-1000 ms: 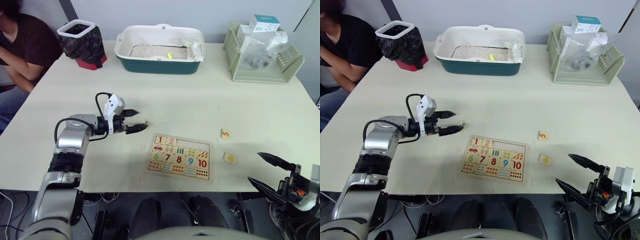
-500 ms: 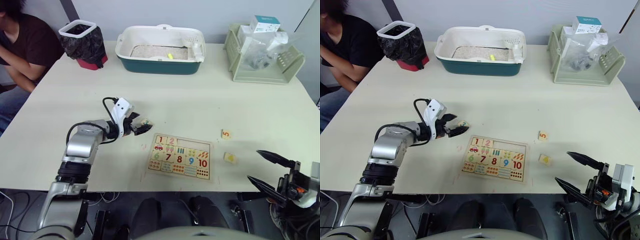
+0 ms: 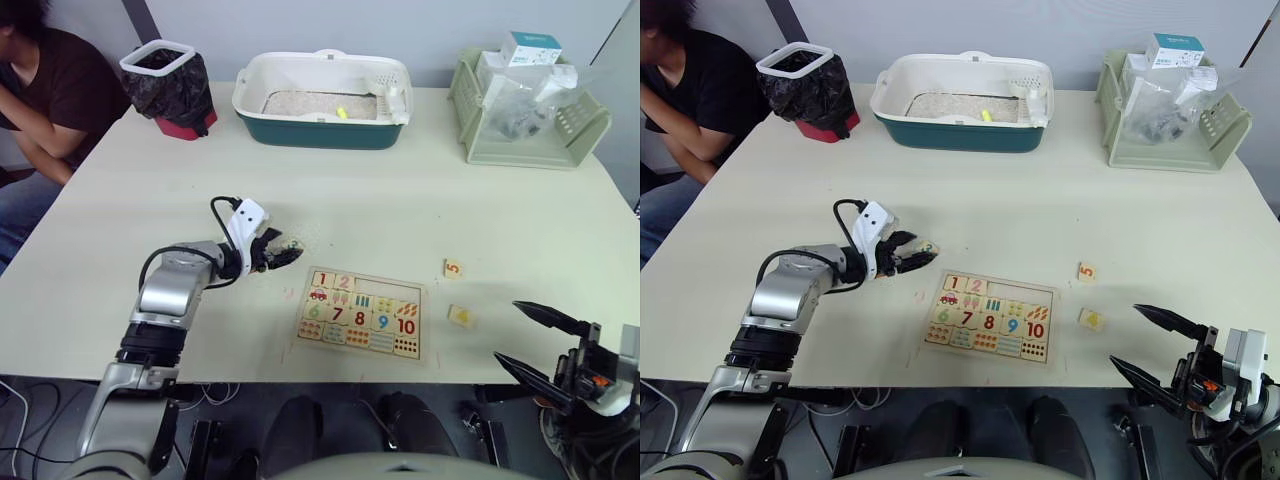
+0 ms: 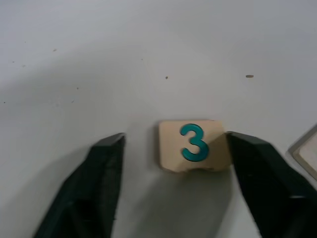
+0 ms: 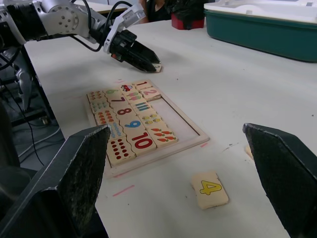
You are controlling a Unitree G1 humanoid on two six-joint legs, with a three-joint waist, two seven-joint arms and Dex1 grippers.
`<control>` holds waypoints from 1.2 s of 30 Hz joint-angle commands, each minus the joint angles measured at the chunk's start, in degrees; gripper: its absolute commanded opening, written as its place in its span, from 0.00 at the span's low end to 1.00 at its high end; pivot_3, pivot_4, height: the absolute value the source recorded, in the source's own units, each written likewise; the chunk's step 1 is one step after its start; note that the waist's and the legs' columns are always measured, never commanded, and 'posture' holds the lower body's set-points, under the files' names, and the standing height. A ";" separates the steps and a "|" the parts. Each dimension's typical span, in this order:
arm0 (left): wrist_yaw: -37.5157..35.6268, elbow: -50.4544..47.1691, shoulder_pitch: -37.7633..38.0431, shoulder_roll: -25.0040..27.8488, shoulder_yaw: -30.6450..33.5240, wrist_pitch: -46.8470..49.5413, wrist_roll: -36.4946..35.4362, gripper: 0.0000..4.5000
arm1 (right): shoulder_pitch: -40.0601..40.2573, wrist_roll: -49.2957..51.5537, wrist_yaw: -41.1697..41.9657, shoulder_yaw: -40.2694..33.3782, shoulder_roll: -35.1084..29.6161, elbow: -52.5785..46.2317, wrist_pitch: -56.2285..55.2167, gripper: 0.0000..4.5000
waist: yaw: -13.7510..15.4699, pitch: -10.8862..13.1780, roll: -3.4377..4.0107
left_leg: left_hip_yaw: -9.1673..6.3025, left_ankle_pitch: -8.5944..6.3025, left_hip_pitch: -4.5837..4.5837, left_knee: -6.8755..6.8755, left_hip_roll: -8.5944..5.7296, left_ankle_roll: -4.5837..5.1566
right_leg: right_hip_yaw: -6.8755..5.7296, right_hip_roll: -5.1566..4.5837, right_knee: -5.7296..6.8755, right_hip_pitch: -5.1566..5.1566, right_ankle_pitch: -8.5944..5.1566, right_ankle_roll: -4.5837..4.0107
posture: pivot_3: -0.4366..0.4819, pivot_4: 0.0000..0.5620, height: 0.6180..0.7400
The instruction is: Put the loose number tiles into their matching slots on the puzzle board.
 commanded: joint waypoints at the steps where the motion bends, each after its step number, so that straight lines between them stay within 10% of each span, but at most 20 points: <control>1: -0.13 -0.96 2.33 -0.30 -0.35 1.28 -0.87 0.37 | 0.01 0.40 0.02 -0.98 -0.41 -0.84 -0.84 1.00 | -0.01 -0.01 0.02 | 0.00 0.00 0.00 0.00 0.00 0.00 | 0.00 0.00 0.00 0.00 0.00 0.00 | 0.48 0.27 1.00; 18: 23.91 -38.51 22.39 -7.54 16.64 20.84 -8.53 0.33 | -3.55 1.13 3.81 0.46 -1.60 1.45 -0.32 1.00 | -0.09 -0.05 0.07 | 0.01 0.00 0.00 -0.01 0.01 -0.01 | 0.00 -0.10 -0.02 0.01 0.11 0.19 | 0.48 0.27 1.00; 33: 45.19 -58.76 32.65 -24.45 11.88 37.48 -5.53 0.33 | -5.57 2.00 5.51 0.21 -3.82 3.70 1.10 1.00 | -0.16 -0.03 0.02 | -0.05 0.00 0.16 0.02 -0.01 -0.01 | -0.01 -0.02 0.00 0.14 -0.01 0.02 | 0.48 0.27 1.00; 36: 45.94 -58.17 32.29 -23.76 11.23 36.99 -4.91 0.62 | -5.88 2.02 5.94 0.20 -4.13 4.30 1.17 1.00 | -0.18 -0.03 0.02 | -0.04 0.00 0.16 0.02 -0.02 -0.01 | 0.00 -0.02 -0.02 0.14 -0.01 0.01 | 0.48 0.27 1.00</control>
